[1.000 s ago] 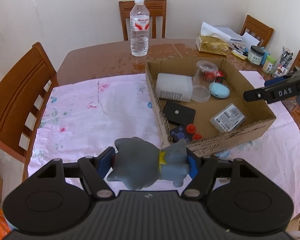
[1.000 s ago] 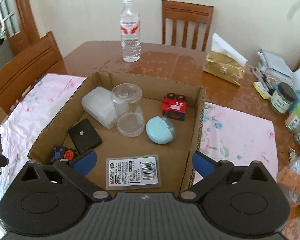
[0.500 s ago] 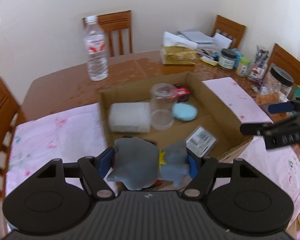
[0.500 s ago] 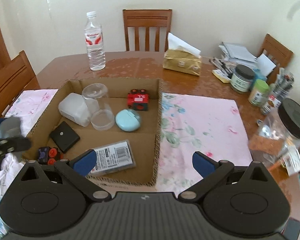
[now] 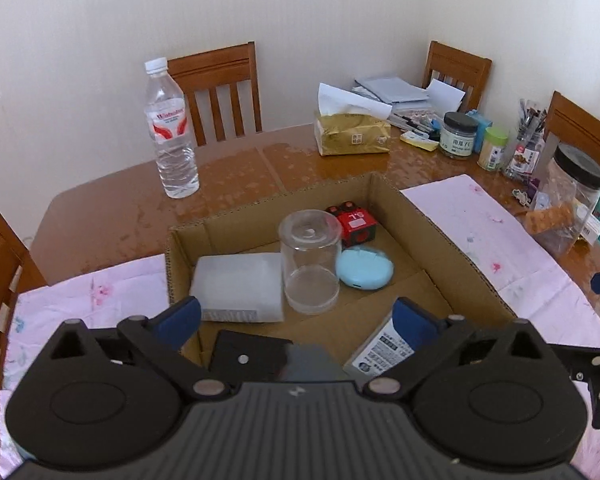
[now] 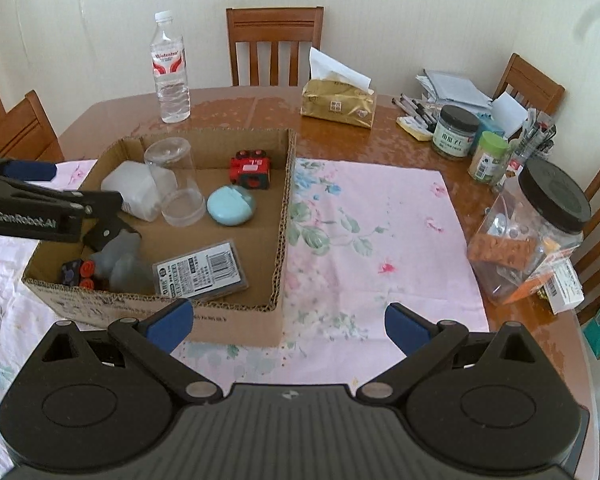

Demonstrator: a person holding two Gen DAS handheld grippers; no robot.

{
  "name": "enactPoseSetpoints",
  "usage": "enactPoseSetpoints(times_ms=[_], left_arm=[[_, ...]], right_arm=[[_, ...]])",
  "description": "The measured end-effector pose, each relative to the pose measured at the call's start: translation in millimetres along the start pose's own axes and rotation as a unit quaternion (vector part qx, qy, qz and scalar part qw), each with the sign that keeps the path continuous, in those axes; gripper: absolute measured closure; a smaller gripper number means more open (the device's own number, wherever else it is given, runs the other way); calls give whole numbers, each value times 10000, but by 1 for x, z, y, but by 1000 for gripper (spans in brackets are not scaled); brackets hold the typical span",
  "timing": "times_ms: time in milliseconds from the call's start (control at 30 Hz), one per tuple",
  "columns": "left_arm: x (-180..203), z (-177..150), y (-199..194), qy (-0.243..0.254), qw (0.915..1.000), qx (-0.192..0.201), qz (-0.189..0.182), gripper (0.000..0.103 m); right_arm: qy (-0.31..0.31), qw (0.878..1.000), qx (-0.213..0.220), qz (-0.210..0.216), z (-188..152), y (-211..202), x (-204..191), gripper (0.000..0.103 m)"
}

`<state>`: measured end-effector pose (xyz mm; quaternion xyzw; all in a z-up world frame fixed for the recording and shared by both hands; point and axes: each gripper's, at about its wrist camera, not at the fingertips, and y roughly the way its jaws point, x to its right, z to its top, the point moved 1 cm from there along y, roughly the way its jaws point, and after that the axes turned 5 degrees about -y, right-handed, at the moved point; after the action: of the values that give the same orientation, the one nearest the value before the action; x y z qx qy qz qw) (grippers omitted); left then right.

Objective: Organize rigid objects
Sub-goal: 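Carry the elephant and card pack into the box and open both tools, then grasp the correction tape with the left tool while the right tool grasps the capsule bottle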

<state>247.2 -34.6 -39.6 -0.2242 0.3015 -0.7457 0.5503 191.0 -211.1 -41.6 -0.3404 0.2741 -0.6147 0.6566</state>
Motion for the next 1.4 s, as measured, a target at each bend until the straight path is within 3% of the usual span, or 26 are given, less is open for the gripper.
enactPoseSetpoints(times_ms=[567,1033,1200,1400], left_arm=[[-20,-52,-49,-551,9969,-240,511,1],[-1,-98,-67,-789,9912,-652,843,1],[-16,-106,-68,-859,9890,-764,933,1],[-48,-108,-63,-741,9903,-799,863,1]], right_arm=[[-369,9985,-155,367,-15,4,-15,0],[-866,9913,-400,908,-40,10,-22,0],[-967,9900,-403,947,-44,8,-37,0],[-632,9932,-346,917,-45,8,-65,0]])
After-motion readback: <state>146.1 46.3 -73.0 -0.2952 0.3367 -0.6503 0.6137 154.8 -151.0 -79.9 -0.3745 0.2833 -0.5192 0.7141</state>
